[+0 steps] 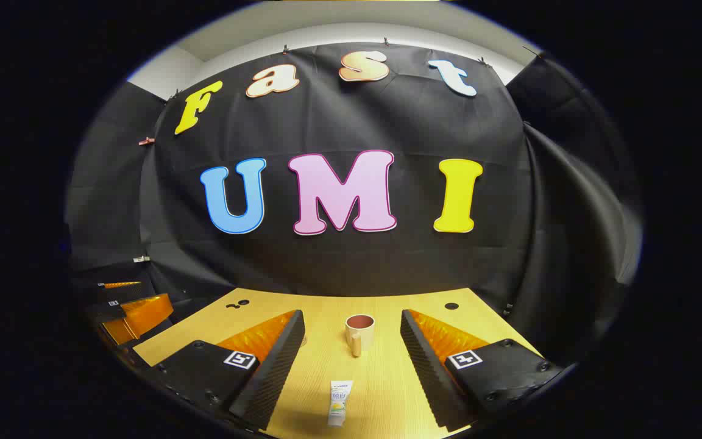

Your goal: Put the toothbrush and toothpaste on the desktop into the cup, then pick up the cup and place it on the coaster on the desktop.

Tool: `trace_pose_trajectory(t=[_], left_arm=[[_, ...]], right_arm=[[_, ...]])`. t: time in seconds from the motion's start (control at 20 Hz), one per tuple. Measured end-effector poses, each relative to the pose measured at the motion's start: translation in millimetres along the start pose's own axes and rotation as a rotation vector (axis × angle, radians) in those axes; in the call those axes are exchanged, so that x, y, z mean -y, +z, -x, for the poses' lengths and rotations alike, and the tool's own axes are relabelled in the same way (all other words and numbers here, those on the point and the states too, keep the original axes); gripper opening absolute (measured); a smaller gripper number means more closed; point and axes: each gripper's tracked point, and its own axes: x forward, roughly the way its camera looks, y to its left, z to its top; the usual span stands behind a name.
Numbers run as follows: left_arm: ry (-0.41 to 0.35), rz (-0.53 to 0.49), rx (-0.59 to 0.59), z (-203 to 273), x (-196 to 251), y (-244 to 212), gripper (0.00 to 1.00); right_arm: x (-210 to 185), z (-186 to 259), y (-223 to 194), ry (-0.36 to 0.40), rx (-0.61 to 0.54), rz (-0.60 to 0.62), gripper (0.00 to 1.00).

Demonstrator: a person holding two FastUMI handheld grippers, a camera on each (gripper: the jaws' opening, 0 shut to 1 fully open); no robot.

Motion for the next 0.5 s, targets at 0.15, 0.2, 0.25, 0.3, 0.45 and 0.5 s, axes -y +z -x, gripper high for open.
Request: trace_pose_trajectory(t=[0.15, 0.2, 0.25, 0.3, 0.45, 0.5], left_arm=[[0.006, -0.001, -0.012, -2.8, -0.7, -2.9, 1.0], [0.006, -0.001, -0.016, -4.4, -0.4, -5.0, 1.0], [0.006, -0.001, -0.018, -5.3, -0.5, -4.9, 1.0], [0.005, 0.0, -0.022, -6.6, -0.1, -6.3, 1.0], [-0.001, 0.005, -0.035, -9.0, 0.8, -8.6, 1.0], [-0.001, 0.004, -0.038, -9.8, 1.1, -10.6, 1.0]], right_arm=[[0.3, -5.1, -4.0, 0.008, -0.015, 0.001, 0.97], [0.0, -5.9, -5.5, 0.011, -0.021, -0.001, 0.97], [-1.7, -6.4, -7.4, 0.015, -0.026, -0.004, 0.97], [-1.5, -7.6, -9.8, 0.017, -0.032, -0.003, 0.97], [-0.6, -9.4, -14.6, 0.019, -0.052, -0.002, 0.97], [-0.1, -9.2, -15.7, 0.018, -0.057, -0.005, 0.97]])
